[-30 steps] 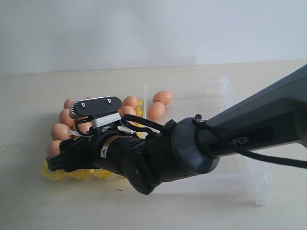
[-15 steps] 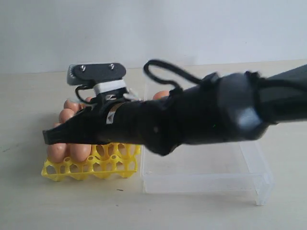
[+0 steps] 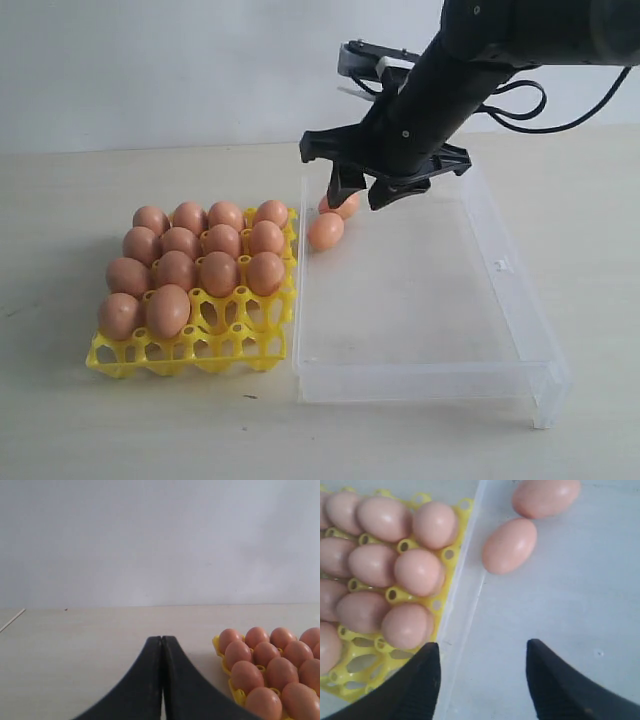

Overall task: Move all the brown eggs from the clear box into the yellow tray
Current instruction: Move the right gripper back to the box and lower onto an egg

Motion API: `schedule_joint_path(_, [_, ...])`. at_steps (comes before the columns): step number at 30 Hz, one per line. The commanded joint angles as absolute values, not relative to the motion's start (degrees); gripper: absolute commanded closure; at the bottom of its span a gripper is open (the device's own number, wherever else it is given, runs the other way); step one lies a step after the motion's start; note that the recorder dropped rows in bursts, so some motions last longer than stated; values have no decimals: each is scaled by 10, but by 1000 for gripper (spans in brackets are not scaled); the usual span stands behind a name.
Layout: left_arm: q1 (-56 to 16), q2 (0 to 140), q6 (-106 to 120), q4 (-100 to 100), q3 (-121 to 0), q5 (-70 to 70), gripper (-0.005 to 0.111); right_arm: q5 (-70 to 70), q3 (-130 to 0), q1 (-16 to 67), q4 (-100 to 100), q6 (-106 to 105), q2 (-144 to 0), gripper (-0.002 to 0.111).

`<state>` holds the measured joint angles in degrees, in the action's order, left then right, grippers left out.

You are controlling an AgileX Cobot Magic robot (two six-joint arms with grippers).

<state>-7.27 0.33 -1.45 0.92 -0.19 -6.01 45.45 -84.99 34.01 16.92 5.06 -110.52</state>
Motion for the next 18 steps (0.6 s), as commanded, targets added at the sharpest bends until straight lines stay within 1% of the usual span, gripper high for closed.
schedule_joint_path(1, [-74,0,-17,5,0,-59,107,471,-899,312,201,45,-1171,49])
schedule_joint_path(8, [-74,0,-17,5,0,-59,107,446,-963,297,289,59,-1248,49])
schedule_joint_path(18, [-74,0,-17,5,0,-59,107,415,-1028,295,293,151,-1322,50])
